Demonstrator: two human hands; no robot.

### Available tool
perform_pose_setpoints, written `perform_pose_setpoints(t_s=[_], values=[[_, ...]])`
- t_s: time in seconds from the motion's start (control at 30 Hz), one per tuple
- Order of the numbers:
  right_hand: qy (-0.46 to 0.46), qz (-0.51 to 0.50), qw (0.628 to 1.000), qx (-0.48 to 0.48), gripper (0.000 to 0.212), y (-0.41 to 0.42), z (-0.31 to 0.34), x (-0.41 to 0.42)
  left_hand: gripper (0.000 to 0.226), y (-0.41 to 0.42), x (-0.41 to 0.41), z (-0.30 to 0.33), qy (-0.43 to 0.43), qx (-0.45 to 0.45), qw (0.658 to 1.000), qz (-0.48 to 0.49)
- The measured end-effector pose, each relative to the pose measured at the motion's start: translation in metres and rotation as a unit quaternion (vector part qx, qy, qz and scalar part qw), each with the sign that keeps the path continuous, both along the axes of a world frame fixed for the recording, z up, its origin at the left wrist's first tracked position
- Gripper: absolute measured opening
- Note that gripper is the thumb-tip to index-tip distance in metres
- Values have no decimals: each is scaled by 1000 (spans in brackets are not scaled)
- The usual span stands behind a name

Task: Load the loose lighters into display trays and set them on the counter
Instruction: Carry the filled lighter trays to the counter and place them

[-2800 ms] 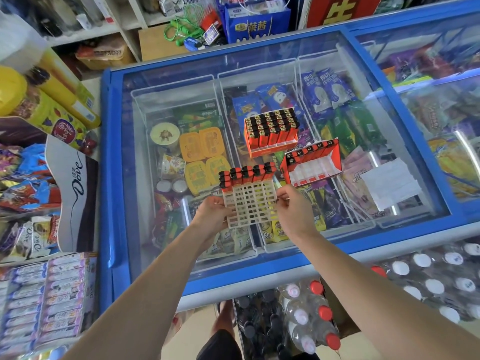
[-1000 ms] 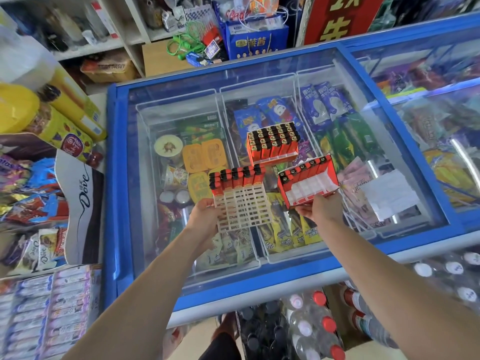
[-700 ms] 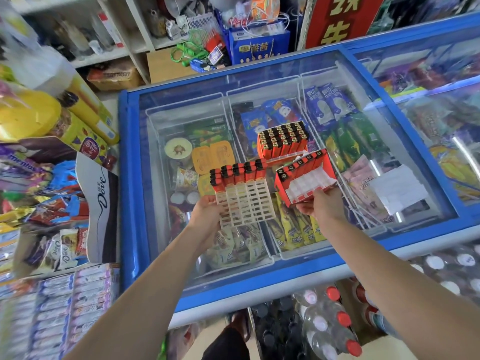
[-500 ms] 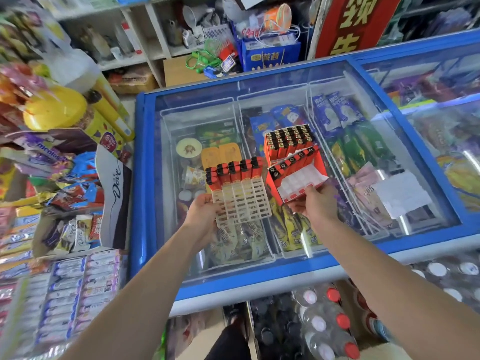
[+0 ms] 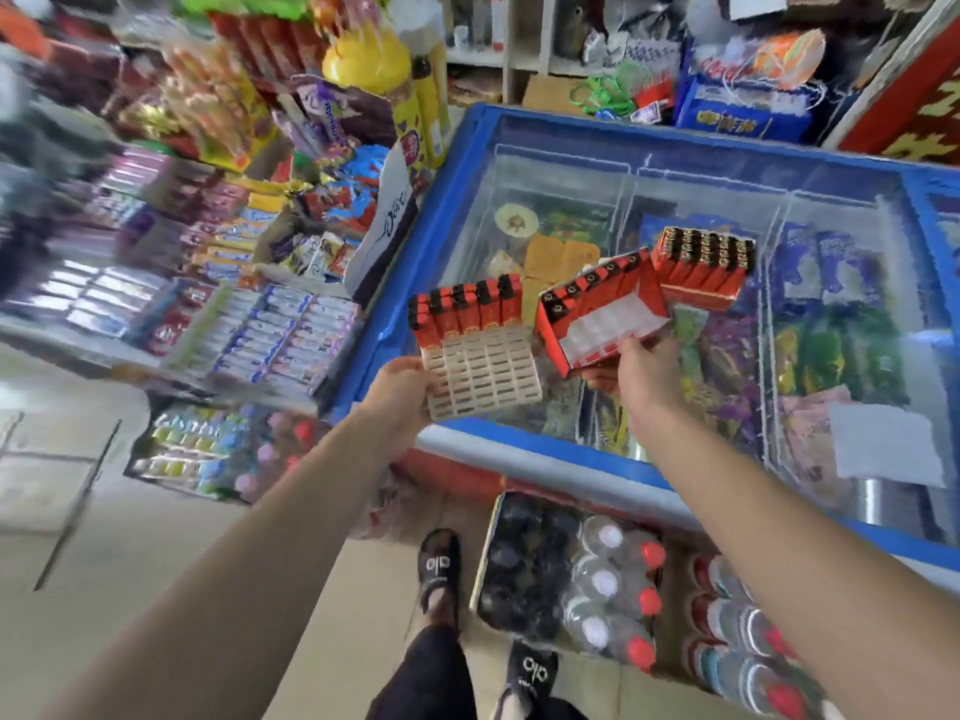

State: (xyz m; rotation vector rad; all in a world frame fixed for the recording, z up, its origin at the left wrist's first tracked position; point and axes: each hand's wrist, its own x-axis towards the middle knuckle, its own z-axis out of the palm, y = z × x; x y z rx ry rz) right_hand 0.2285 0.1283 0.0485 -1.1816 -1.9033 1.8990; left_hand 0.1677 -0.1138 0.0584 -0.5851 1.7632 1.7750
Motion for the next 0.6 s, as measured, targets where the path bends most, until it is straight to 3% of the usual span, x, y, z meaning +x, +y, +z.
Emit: perform_pose_setpoints(t_s=[0.33,0.5,0.6], values=[[-5,103,995,2,26,-128,8,-31,29,-147,14,21,-5,-33,995,95],[-15,109,994,-10,30,-224,4,-75,22,-246,-8,31,34,-73,992,98],[-19,118,993,-10,34,-286,2,-102,26,-309,-28,34,32,-38,989,138]])
